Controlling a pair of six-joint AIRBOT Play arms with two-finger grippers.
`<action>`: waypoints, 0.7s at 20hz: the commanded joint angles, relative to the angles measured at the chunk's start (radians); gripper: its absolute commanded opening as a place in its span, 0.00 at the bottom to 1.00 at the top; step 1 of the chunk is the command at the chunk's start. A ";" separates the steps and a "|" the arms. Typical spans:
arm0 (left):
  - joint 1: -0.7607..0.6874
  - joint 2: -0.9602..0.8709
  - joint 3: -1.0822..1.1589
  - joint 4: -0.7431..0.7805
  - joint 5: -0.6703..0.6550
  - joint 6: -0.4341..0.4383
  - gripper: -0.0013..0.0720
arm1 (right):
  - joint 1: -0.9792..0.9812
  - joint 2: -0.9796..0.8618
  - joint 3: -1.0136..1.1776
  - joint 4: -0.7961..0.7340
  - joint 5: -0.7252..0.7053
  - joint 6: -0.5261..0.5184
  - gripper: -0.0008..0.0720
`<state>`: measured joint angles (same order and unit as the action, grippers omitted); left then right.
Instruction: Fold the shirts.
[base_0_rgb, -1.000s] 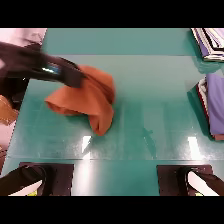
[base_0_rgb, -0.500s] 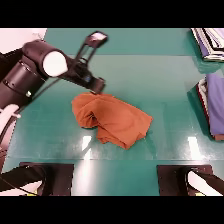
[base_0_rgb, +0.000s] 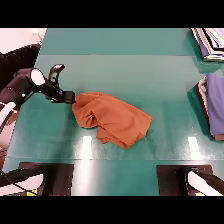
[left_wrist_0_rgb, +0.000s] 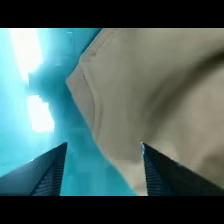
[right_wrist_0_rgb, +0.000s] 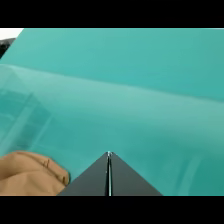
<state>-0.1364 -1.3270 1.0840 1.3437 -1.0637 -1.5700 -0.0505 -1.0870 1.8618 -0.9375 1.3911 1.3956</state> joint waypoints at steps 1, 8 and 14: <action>0.031 -0.031 -0.081 -0.083 0.122 0.000 0.76 | 0.000 0.000 -0.082 0.002 0.000 0.014 0.03; 0.031 -0.103 -0.080 -0.185 0.161 0.006 0.50 | 0.000 0.000 -0.299 0.002 -0.001 0.014 0.03; 0.031 -0.062 0.000 -0.159 0.175 0.008 0.05 | 0.015 0.000 -0.641 -0.071 0.026 0.014 0.03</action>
<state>-0.1059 -1.4117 1.0405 1.1736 -0.8982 -1.5623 -0.0483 -1.0870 1.3834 -0.9623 1.4010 1.4094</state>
